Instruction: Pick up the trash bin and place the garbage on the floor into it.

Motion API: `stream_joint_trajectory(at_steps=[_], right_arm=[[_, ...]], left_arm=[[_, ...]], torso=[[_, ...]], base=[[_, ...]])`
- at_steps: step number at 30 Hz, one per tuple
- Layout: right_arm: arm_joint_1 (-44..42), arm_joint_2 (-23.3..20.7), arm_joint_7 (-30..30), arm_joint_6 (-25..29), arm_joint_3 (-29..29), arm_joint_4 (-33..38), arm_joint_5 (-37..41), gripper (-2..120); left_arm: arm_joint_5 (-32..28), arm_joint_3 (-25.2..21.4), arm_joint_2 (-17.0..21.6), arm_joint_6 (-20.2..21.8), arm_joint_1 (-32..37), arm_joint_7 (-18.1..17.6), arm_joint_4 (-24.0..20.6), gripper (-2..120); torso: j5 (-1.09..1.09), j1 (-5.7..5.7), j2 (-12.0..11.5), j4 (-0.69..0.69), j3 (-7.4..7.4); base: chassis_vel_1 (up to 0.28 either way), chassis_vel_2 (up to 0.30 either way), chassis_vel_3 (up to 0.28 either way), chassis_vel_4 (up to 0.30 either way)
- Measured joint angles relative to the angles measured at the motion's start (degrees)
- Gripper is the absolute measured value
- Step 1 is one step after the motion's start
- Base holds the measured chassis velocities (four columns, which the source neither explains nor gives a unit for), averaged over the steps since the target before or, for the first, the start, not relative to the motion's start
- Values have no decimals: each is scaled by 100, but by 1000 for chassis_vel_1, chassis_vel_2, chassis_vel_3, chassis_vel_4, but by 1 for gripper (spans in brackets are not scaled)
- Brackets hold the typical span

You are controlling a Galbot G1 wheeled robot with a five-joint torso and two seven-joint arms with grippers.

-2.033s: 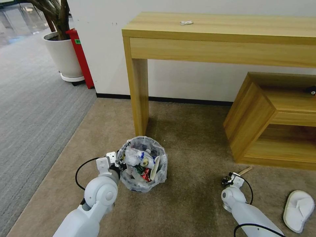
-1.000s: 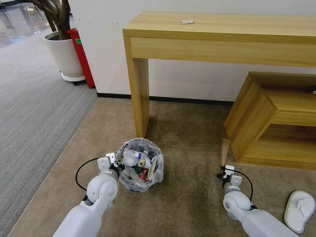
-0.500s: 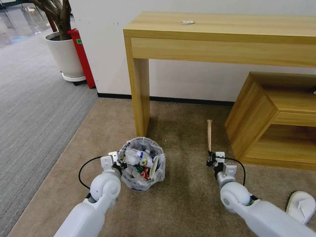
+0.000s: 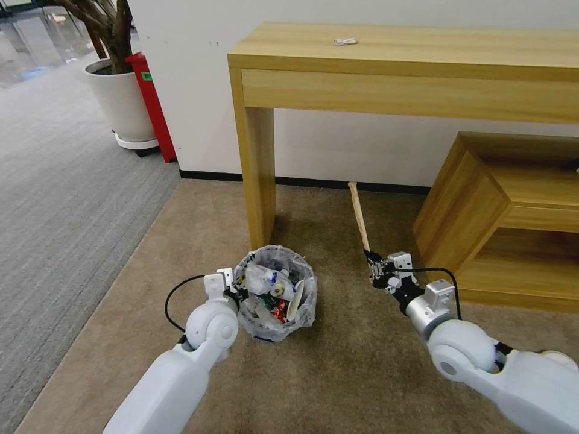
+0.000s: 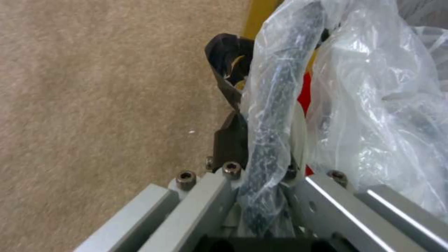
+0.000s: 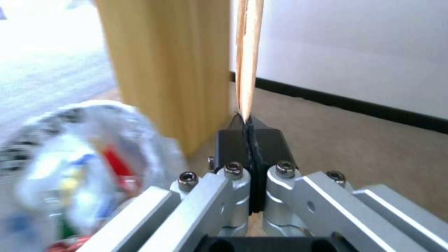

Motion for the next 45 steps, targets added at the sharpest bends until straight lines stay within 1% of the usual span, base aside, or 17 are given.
stream_joint_trajectory(at_steps=[1, 2, 3, 4, 5, 8, 9, 12, 13, 15, 21, 30, 34, 37, 45], right_arm=[[0, 0, 0, 0, 0, 0, 0, 0], [108, -52, -77, 48, -112, 36, 34, 0], [377, -91, -194, 181, -382, 59, 61, 0], [497, -90, -247, 235, -503, 59, 72, 0], [497, -90, -247, 235, -503, 59, 72, 0], [1087, 73, -367, 439, -1092, -26, 168, 0], [1087, 73, -367, 439, -1092, -26, 168, 0], [1431, 290, -437, 551, -1534, -303, 140, 0], [1431, 290, -437, 551, -1534, -303, 140, 0], [1516, 435, -448, 580, -1706, -498, 88, 0], [1523, 660, -474, 631, -1891, -825, -27, 0], [1529, 871, -518, 735, -2102, -1177, -203, 0], [1654, 989, -494, 769, -2227, -1342, -252, 0], [1746, 1105, -475, 826, -2308, -1507, -326, 0], [1757, 1263, -437, 854, -2354, -1631, -414, 0]], left_arm=[[0, 0, 0, 0, 0, 0, 0, 0], [-32, 26, -13, 8, -57, -13, 35, 0], [-75, 65, -35, 16, -137, -36, 81, 0], [-92, 77, -48, 22, -166, -43, 93, 0], [-92, 77, -48, 22, -166, -43, 93, 0], [-196, 137, -63, 45, -241, -95, 73, 0], [-196, 137, -63, 45, -241, -95, 73, 0], [-269, 171, -39, 54, -252, -131, -39, 0], [-269, 171, -39, 54, -252, -131, -39, 0], [-337, 197, -21, 62, -272, -169, -150, 0], [-401, 265, 4, 66, -290, -220, -370, 0], [-452, 298, 55, 71, -289, -227, -527, 0], [-543, 314, 123, 89, -292, -261, -600, 0], [-660, 363, 243, 107, -248, -313, -718, 0], [-697, 486, 366, 118, -109, -328, -826, 0]], torso=[[0, 0, 0, 0, 0], [0, 0, 0, -1, 0], [-2, 0, 0, 0, 1], [-2, 1, -1, 1, 1], [-2, 1, -1, 1, 1], [-3, 2, -2, 3, 2], [-3, 2, -2, 3, 2], [-2, 2, -3, 3, 3], [-2, 2, -3, 3, 3], [-2, 2, -3, 3, 2], [-1, 2, -3, 3, 0], [0, 1, -2, 3, 0], [0, 1, -2, 4, 0], [0, 0, -1, 4, 0], [0, 1, -2, 4, 0]], base=[[0, 0, 0, 0], [0, 0, 0, 0], [0, 0, 0, 0], [0, 0, 0, 0], [0, 0, 0, 0], [0, 0, 0, 0], [0, 0, 0, 0], [0, 0, 0, 0], [0, 0, 0, 0], [0, 0, 0, 0], [0, 0, 0, 0], [0, 0, 0, 0], [0, 0, 0, 0], [0, 0, 0, 0], [0, 0, 0, 0]])
